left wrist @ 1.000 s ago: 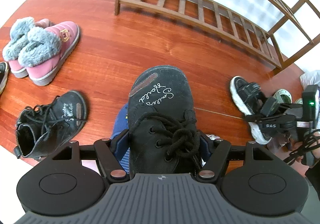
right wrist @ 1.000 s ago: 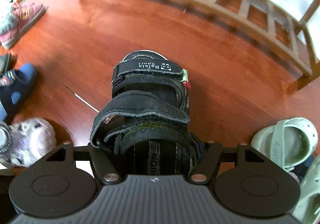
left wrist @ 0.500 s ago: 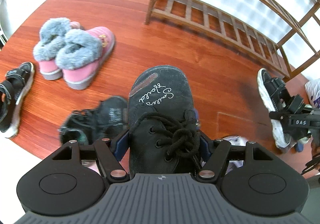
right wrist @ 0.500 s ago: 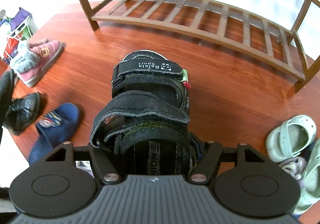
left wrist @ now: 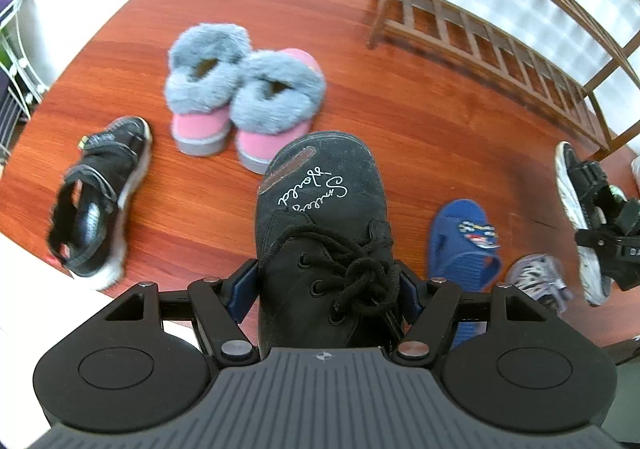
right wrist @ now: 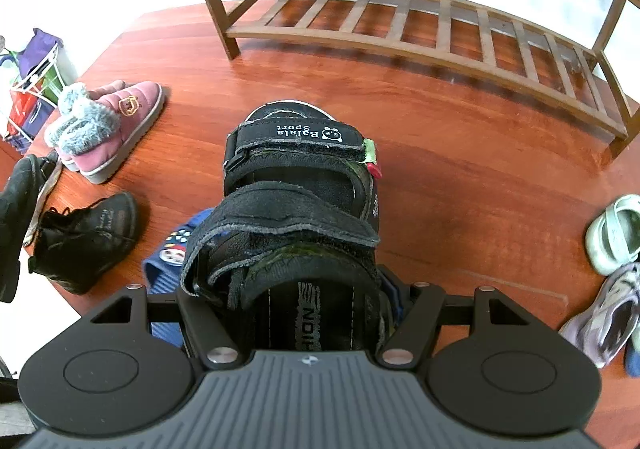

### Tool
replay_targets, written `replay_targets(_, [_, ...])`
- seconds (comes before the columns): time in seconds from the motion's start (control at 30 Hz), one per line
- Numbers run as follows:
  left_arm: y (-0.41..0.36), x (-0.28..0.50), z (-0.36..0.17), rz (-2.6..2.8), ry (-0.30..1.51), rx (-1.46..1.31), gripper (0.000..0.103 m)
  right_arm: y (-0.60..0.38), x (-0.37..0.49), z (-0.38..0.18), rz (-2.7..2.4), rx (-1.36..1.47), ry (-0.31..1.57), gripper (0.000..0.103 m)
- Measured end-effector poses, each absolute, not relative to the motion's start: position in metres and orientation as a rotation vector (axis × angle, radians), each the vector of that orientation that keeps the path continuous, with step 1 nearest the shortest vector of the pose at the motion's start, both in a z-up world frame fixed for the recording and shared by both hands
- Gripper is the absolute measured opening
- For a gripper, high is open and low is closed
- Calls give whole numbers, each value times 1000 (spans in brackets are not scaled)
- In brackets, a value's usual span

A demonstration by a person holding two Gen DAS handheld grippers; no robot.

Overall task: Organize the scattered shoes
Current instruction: 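Carry the black lace-up shoe with the left tool while the right tool carries the black sandal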

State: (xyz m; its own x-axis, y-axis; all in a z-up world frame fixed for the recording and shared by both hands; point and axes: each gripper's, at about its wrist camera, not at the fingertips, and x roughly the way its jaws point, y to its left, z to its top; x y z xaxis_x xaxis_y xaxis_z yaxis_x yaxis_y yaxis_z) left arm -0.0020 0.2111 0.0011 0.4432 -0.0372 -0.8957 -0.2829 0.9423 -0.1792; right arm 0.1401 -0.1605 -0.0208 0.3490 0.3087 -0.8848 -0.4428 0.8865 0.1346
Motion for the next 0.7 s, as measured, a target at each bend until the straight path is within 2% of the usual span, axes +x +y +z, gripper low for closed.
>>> replay_targets(0.17, [234, 5, -4, 135, 1119, -234, 70, -145, 122, -19, 457, -103, 1105, 72])
replay_targets(0.33, [252, 20, -34, 86, 1182, -181, 70, -131, 107, -18, 422, -66, 1098, 72])
replay_targets(0.7, [252, 35, -68, 6, 1237, -142, 70, -126, 81, -9, 335, -14, 1082, 72])
